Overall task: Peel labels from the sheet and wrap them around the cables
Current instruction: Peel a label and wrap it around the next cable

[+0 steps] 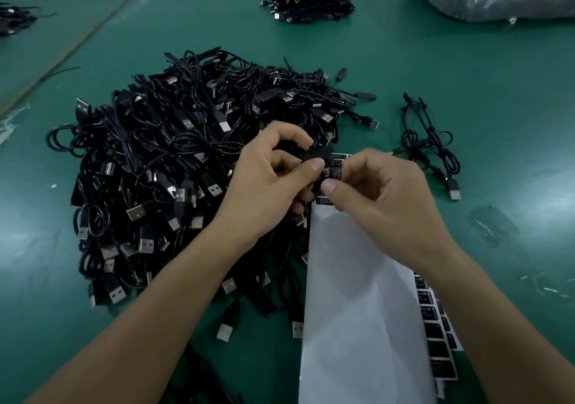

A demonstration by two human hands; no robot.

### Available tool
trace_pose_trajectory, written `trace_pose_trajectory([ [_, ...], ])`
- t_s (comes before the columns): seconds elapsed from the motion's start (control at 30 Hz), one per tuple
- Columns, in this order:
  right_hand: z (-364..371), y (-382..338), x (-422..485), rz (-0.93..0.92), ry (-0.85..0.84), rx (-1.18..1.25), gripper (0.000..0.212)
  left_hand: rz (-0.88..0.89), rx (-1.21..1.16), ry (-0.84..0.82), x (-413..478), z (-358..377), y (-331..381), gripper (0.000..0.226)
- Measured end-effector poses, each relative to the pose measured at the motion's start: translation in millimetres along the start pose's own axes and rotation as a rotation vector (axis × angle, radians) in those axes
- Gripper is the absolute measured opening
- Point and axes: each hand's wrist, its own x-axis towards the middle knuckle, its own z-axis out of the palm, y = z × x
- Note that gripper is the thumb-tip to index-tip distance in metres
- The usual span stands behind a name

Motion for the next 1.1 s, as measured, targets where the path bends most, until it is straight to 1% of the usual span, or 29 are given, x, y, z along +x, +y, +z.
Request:
trace_pose_trajectory([
  [0.13, 5.4, -2.5, -2.7, -0.058, -0.059, -0.129, 0.015, 0.028, 0.071, -0.040, -1.1, 0.5, -1.2, 0.016],
  [0.23, 4.0, -0.7, -3.0, -0.023, -0.060, -0.160, 0.017, 0.049, 0.163, -0.063, -2.4, 2.9, -1.2, 0.020],
  [0.37, 2.5, 0.0, -2.6, -0.014, -0.089, -0.227, 0.018, 0.061, 0.198, -0.090, -4.6, 5.9, 1.8, 0.021],
  [0.5, 0.2, -0.2, -1.7, -0.031, -0.087, -0.274, 0.017, 0.094, 0.250, -0.098, -6.2, 6.1, 2.8, 0.011],
  [0.63, -1.1, -0.1, -1.7, -0.026, -0.090, -0.321, 0.017, 0.116, 0.280, -0.110, -5.7, 5.3, 1.6, 0.013],
  [0.77, -0.1, -0.3, -1.6, -0.005, -0.040, -0.326, 0.016, 0.132, 0.326, -0.122, -5.4, 4.9, 1.1, 0.011],
  [0.83, 1.6, -1.2, -1.6, 0.019, -0.029, -0.306, 0.011, 0.147, 0.346, -0.097, -5.3, 4.9, 0.2, 0.012],
  [0.9, 2.7, -1.5, -1.2, 0.063, 0.002, -0.267, 0.010, 0.164, 0.344, -0.038, -5.2, 5.2, -0.2, 0.016],
  [0.97, 3.2, -1.6, -1.1, 0.095, 0.059, -0.208, 0.018, 0.155, 0.297, 0.028, -4.5, 5.5, 0.4, 0.018],
  [1.07, 3.6, -3.2, -1.4, 0.160, 0.115, -0.085, 0.038, 0.118, 0.141, 0.116, -2.7, 4.8, 2.6, 0.013],
  [1.1, 3.8, -3.8, -1.2, 0.199, 0.124, -0.045, 0.038, 0.107, 0.089, 0.130, -2.4, 4.2, 3.6, 0.012],
])
